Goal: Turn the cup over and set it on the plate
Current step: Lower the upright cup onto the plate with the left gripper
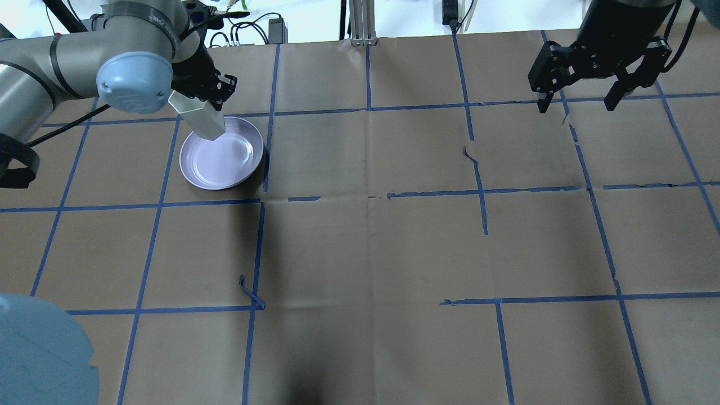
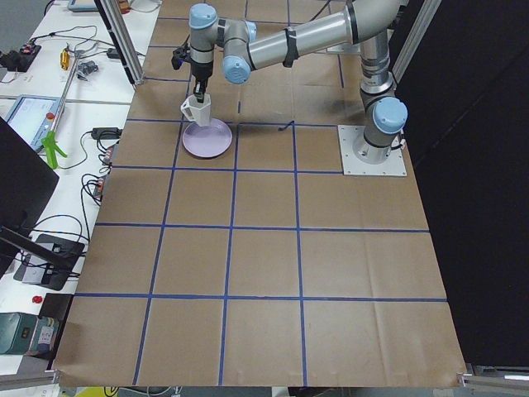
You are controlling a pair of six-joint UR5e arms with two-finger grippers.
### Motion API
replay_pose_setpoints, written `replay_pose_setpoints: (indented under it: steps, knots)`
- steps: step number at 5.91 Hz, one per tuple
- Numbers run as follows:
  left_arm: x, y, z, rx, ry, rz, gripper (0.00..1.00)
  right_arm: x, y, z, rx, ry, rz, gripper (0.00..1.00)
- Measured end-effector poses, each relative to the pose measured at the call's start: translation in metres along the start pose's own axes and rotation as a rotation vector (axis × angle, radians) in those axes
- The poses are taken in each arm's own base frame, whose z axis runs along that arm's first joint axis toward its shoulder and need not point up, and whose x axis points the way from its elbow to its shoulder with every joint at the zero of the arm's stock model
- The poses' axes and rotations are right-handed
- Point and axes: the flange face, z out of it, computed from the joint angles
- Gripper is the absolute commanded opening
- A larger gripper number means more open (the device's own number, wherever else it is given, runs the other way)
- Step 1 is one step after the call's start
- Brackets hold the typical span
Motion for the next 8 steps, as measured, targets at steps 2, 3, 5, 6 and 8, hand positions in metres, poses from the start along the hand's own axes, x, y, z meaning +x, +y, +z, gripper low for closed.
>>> replay_pose_setpoints:
  steps: [2, 3, 5, 6, 8]
  knots:
    - [-0.005, 0.008, 0.039, -0.016, -0.003, -0.003, 0.00, 0.000, 0.000, 0.000, 0.000, 0.000, 0.000, 1.00]
    - [-0.003, 0.014, 0.043, -0.028, -0.001, -0.003, 0.27, 0.000, 0.000, 0.000, 0.000, 0.000, 0.000, 1.00]
    - [-0.003, 0.020, 0.043, -0.036, -0.013, -0.001, 0.99, 0.000, 0.000, 0.000, 0.000, 0.000, 0.000, 1.00]
    - [-0.005, 0.018, 0.037, -0.040, -0.027, 0.000, 0.99, 0.000, 0.000, 0.000, 0.000, 0.000, 0.000, 1.00]
    - [-0.011, 0.023, -0.026, -0.085, -0.040, -0.004, 0.99, 0.000, 0.000, 0.000, 0.000, 0.000, 0.000, 1.00]
